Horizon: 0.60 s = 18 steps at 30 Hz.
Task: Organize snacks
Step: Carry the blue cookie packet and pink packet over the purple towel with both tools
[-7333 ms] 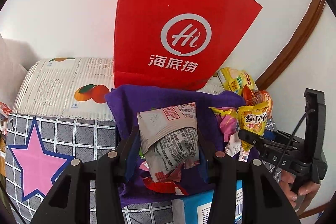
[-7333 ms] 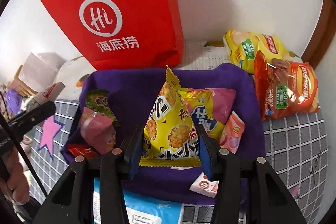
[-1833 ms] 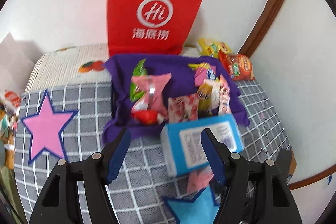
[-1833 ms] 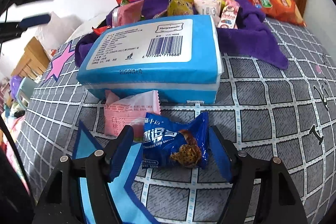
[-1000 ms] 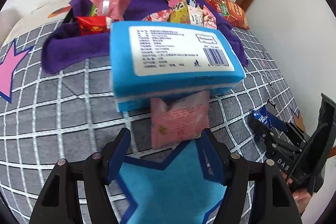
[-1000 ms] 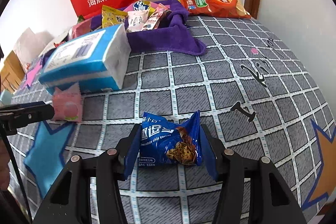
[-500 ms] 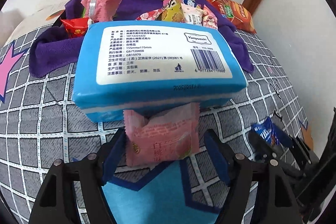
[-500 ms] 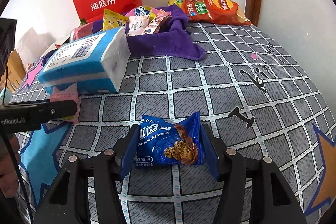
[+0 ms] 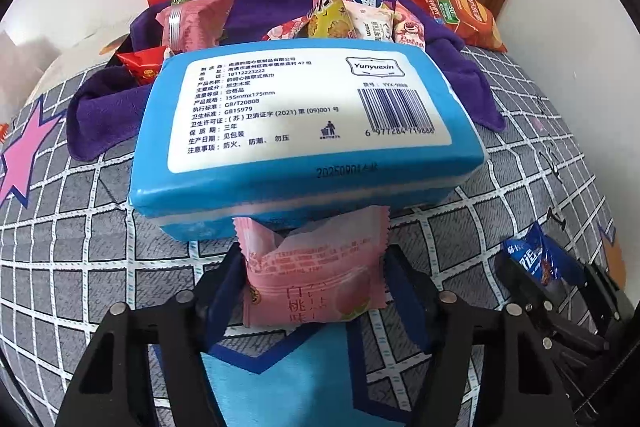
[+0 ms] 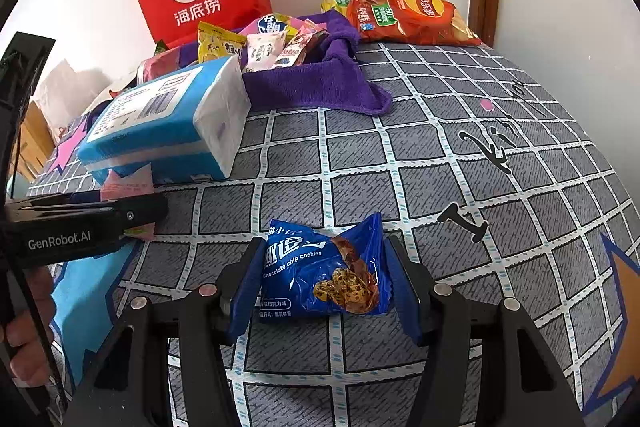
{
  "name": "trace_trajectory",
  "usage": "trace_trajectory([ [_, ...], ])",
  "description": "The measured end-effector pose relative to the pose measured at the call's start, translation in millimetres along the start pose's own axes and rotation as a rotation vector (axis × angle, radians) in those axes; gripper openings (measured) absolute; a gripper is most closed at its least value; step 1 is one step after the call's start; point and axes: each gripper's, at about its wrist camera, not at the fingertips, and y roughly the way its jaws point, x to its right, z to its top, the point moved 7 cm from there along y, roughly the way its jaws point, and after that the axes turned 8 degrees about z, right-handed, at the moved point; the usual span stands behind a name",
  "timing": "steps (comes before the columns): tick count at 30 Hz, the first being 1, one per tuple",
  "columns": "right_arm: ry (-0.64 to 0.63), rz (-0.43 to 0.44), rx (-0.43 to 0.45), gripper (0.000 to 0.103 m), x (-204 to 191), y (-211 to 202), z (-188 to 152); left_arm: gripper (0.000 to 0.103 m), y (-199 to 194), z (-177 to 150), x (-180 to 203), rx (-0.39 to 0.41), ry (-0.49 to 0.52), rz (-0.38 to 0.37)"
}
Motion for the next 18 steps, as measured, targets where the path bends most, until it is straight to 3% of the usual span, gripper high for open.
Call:
trace_trajectory([
  [7, 0.001, 0.002, 0.000, 0.059, -1, 1, 0, 0.049, -6, -5, -9, -0.025, -0.026, -0.049],
  [18, 0.050, 0.040, 0.024, 0.055, 4, -6, 0, 0.046, -17, -19, -29, -0.064, -0.061, -0.112],
])
